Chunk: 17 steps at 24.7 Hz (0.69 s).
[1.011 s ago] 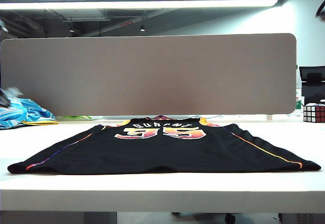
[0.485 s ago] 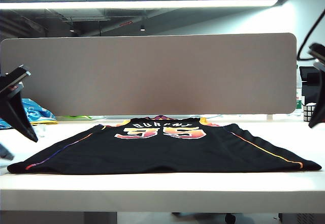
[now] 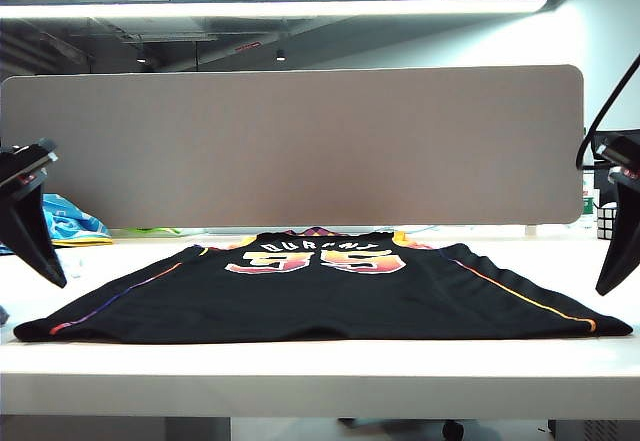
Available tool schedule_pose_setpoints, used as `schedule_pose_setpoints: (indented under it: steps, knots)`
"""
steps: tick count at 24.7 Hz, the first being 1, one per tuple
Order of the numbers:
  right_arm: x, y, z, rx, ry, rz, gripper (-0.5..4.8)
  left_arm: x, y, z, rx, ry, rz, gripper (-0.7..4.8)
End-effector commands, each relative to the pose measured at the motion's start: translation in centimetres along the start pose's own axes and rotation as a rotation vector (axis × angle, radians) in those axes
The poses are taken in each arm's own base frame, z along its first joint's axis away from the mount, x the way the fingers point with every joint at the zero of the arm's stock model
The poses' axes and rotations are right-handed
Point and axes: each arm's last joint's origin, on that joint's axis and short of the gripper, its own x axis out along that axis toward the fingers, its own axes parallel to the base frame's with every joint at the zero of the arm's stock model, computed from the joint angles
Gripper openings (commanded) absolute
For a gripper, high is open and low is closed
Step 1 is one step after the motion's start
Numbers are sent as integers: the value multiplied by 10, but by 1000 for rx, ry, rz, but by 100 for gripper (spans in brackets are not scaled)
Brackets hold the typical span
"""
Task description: Fold the bottom side of the basketball jersey horizontally towards the center, about one-third of the way, and then fold the bottom of the basketball jersey up towards the top, creating a neat rectangle.
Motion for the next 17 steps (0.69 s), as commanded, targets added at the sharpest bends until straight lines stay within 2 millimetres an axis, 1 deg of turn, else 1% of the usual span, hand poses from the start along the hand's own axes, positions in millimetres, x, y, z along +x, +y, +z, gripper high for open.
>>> schedule_pose_setpoints:
  steps: [1, 2, 7, 11, 15, 17]
  knots:
    - [2, 1, 3, -23, -11, 40, 288, 0, -1, 1, 5, 7, -17, 282]
    - [3, 1, 4, -23, -10, 44, 298, -1, -1, 0, 3, 11, -17, 282]
    - [7, 0, 5, -26, -11, 50, 299, 0, 0, -2, 11, 30, -21, 282]
    - [13, -3, 5, -18, 6, 49, 298, 9, 4, -3, -11, 76, -60, 282]
    - [21, -7, 4, 2, 47, 67, 298, 24, 11, -8, -48, 153, -91, 282]
    - [23, -7, 3, 6, 59, 81, 298, 28, 11, -10, -47, 173, -94, 282]
